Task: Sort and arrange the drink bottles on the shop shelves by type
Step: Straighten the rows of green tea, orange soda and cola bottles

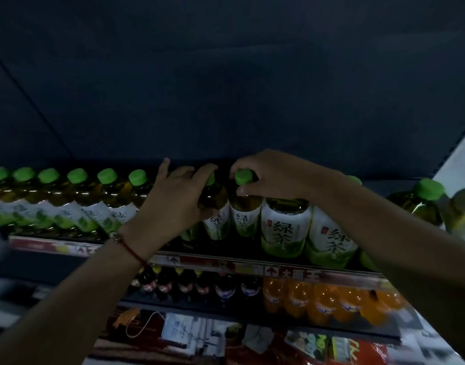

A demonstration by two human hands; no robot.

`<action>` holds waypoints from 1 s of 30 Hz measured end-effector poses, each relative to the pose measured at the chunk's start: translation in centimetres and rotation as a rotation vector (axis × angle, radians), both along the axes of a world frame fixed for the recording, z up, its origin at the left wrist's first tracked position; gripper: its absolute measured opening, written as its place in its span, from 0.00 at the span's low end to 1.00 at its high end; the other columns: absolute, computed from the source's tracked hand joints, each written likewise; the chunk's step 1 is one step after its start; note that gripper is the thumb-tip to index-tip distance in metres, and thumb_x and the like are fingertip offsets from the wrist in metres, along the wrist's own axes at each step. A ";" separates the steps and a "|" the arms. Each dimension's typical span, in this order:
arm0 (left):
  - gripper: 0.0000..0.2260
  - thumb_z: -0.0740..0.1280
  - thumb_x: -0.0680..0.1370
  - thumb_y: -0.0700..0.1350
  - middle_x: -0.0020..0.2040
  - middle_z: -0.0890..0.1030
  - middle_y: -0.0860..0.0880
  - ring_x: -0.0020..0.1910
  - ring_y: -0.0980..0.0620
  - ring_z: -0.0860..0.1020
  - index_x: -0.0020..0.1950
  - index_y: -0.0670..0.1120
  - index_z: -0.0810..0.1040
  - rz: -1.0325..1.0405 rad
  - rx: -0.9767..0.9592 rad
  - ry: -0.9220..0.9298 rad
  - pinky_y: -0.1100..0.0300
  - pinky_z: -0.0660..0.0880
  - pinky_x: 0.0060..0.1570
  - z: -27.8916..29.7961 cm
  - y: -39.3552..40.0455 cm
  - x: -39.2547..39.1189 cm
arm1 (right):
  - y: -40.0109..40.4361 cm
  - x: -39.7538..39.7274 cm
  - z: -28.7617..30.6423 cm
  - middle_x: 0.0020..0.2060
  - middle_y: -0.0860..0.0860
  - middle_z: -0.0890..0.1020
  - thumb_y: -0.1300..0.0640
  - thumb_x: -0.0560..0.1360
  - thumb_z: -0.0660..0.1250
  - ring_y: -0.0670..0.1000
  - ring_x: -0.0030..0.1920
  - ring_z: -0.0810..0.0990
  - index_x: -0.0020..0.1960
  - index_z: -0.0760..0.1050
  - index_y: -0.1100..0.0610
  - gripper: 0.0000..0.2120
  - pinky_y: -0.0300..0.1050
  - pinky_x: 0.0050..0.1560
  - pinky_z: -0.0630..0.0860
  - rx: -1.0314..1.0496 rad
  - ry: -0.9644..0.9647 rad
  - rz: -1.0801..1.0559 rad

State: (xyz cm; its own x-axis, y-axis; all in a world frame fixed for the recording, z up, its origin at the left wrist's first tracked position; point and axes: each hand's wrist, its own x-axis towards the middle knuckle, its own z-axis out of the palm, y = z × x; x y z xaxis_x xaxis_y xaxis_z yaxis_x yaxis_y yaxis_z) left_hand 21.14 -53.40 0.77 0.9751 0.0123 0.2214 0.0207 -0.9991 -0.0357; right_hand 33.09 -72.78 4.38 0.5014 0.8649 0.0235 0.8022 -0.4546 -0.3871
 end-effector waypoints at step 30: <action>0.41 0.58 0.72 0.71 0.57 0.83 0.46 0.68 0.44 0.71 0.78 0.48 0.61 -0.242 -0.054 -0.208 0.40 0.49 0.75 -2.8 -3.1 2.3 | -6.6 -3.2 -2.8 0.73 0.44 0.56 0.46 0.73 0.72 0.49 0.63 0.74 0.77 0.45 0.40 0.44 0.37 0.52 0.70 -0.120 -0.147 -0.289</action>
State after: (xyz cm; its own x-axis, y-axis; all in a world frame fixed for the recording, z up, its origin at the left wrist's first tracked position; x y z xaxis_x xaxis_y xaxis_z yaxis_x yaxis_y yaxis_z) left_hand 23.43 -56.51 -2.07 0.8852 -0.1970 0.4214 -0.2161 -0.9764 -0.0023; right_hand 29.94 -79.42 1.60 0.7251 0.6883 0.0209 0.6766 -0.7066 -0.2071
